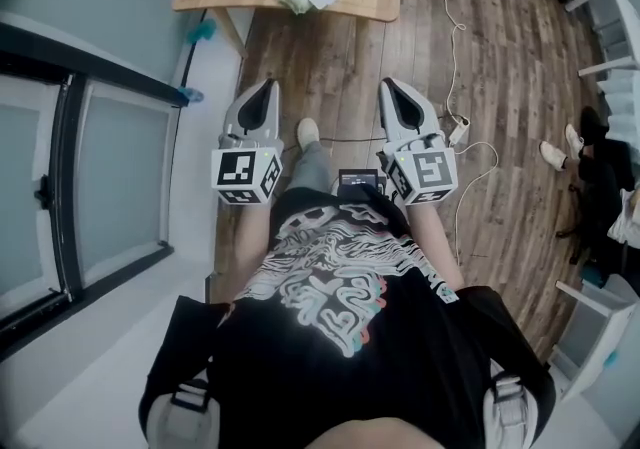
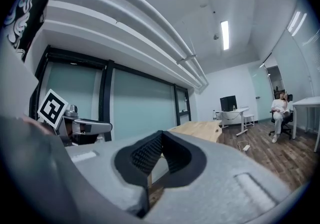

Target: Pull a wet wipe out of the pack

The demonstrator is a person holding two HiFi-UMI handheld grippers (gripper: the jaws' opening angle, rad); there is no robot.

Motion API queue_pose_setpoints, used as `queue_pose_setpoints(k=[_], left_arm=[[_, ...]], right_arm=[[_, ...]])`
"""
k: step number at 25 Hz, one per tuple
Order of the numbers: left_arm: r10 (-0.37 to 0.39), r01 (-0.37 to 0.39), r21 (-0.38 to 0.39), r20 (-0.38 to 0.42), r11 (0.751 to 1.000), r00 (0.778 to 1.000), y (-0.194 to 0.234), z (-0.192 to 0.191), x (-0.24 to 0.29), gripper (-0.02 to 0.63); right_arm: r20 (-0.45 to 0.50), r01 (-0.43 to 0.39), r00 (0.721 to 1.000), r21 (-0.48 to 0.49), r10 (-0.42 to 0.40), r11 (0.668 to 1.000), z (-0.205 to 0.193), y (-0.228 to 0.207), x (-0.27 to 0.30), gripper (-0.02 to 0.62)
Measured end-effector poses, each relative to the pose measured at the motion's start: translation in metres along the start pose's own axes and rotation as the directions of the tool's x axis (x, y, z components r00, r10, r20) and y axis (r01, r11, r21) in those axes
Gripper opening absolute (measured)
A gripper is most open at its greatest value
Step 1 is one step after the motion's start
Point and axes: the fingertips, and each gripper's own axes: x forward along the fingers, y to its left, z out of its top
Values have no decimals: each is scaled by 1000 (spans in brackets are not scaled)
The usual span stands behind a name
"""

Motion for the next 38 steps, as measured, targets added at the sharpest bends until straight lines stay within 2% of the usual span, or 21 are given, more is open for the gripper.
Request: queue_pose_setpoints(k=[11,15,26,38], left_arm=[[18,-18,-18,-24,1000,1000,44,-20,56,-14],[10,-10,-7,-24,1000,1000,69,-15,93,-14],[-42,42,1,-67,999,997,143,-7,192,-14],[-129,129,-4,-109,992,986,202,-16,265,-14]], right_arm=[[-18,-12,1000,1,12,1000,-11,-24,60,-2],[-21,11,1000,6,-11,1000,-12,-41,102,-2],[-65,27,997,-8,-28,1000,-15,-70,219,0],[-102,14,995,18,-12,1000,-24,-79,311,-1]])
